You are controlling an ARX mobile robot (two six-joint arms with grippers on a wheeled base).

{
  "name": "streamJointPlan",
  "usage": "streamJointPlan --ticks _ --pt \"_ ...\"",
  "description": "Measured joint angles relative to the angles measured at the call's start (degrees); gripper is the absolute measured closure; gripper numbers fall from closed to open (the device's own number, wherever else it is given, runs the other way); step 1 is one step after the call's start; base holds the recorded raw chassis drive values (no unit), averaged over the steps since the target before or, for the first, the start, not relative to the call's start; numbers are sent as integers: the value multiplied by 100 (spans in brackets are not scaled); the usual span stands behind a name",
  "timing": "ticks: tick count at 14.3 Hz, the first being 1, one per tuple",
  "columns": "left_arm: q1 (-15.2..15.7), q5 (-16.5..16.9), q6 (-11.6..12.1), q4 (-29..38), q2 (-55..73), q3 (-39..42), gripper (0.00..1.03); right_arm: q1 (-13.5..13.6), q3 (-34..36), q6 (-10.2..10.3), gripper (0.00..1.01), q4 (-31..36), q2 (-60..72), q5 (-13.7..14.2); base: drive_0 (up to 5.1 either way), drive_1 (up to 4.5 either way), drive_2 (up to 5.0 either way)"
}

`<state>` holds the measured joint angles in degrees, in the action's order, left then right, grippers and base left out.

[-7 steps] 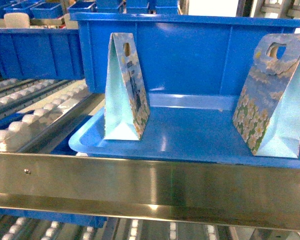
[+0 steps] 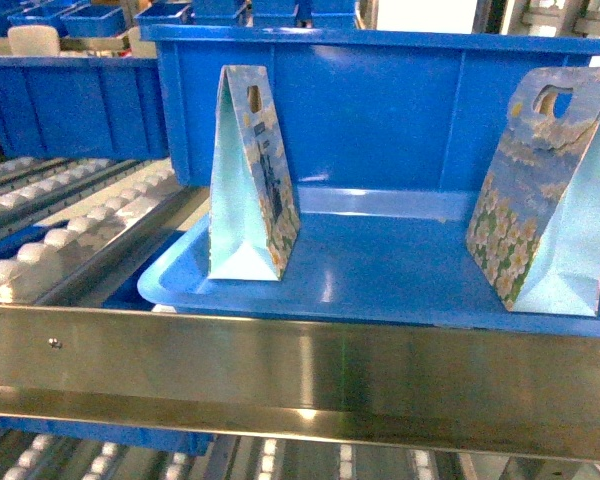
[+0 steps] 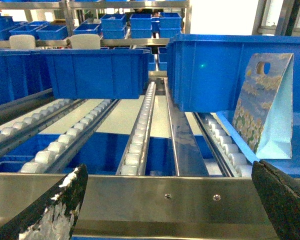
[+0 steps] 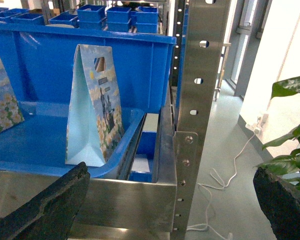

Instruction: Move flower gift bag to table near conveyor

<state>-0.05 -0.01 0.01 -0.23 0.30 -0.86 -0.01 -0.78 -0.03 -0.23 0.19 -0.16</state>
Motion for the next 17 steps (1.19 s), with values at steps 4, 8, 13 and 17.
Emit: streamJointPlan --ticks 4,8,13,17 --pt "0 0 0 0 0 0 5 0 0 0 3 0 0 0 0 0 0" --pt "50 192 7 688 376 0 5 350 0 -20 3 461 223 164 0 0 0" --pt "590 1178 -160 3641 3794 -876 5 345 -811 -286 3 2979 3329 -79 0 0 0" --pt "-129 1040 -256 4120 5949 -2258 5 393 -2074 -420 3 3327 5462 -487 0 0 0"
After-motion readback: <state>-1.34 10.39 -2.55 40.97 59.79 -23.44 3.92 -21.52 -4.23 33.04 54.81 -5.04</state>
